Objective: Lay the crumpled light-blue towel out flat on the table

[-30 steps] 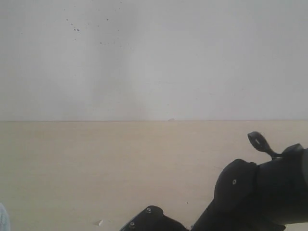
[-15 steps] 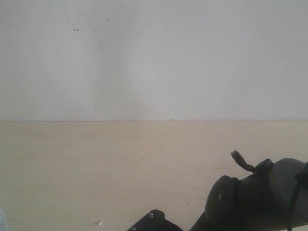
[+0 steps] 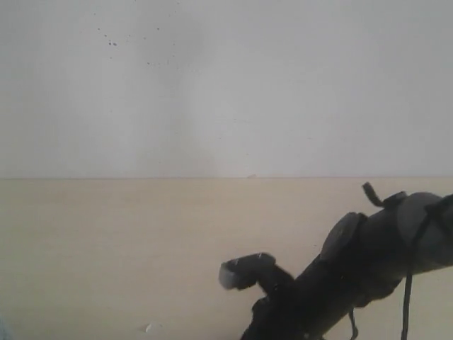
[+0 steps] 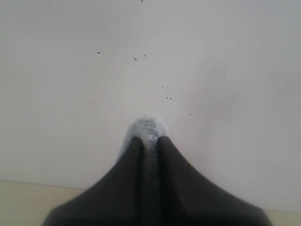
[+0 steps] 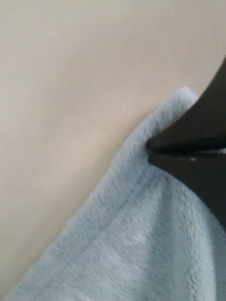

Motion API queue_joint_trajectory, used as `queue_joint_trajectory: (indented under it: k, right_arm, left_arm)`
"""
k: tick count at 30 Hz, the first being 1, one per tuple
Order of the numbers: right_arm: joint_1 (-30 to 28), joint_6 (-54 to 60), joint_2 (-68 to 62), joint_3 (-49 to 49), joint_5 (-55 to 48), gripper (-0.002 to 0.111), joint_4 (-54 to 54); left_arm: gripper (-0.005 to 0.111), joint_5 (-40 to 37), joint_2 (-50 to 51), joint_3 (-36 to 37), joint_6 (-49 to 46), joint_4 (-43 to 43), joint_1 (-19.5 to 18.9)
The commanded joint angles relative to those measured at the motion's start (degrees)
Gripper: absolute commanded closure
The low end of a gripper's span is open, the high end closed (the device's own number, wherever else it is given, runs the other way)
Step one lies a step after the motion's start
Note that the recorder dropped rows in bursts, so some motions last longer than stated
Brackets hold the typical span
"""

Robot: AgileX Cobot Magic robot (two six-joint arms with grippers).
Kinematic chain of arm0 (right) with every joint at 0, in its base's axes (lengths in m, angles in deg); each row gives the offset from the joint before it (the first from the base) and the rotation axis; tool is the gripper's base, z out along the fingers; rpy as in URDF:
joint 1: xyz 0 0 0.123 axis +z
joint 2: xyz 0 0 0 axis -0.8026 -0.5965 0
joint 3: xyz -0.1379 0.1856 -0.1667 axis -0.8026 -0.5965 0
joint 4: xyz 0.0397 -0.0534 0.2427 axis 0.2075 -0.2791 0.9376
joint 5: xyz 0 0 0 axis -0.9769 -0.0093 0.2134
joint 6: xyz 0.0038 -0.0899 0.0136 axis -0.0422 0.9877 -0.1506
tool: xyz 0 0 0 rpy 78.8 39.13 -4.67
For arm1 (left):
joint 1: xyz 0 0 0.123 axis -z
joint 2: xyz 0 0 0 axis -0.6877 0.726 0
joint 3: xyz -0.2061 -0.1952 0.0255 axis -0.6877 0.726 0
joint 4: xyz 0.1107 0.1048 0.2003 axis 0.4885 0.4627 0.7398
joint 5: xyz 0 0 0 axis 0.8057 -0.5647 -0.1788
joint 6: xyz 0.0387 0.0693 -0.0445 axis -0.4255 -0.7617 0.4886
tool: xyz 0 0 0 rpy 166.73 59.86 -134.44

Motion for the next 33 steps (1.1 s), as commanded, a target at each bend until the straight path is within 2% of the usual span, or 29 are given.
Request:
queue_joint_trajectory:
  k: [1,7,12,17,25,33]
  right_arm:
    - [-8.02,-3.73,-0.26,4.75,0.24,0.108,-2.84]
    - [-14.97,-12.76,-1.80,15.22,-3.07,0.108,-12.15]
    - [-15.62,-11.80,-1.92,20.15,-15.89,0.108,-13.90]
    - [-14.02,-5.71,-1.92,15.19,-29.25,0.108,-11.18]
    - [-10.27,7.25,0.29,1.23,-29.19,0.108,2.82]
    - [-0.58,10.36,0.93,-0.31,-28.86,0.108,6.30]
  left_arm:
    - [0.103,-0.14,-0.20,0.28,-0.42,0.36,0.14]
    - [0.103,-0.30,-0.20,0.28,-0.42,0.36,0.14]
    - [0.103,-0.30,-0.20,0.28,-0.42,0.36,0.14]
    - [0.103,-0.30,-0.20,0.28,-0.42,0.36,0.14]
    - [0.103,-0.37,-0.20,0.28,-0.42,0.36,0.14]
    - [0.103,-0.48,-0.20,0.28,-0.42,0.36,0.14]
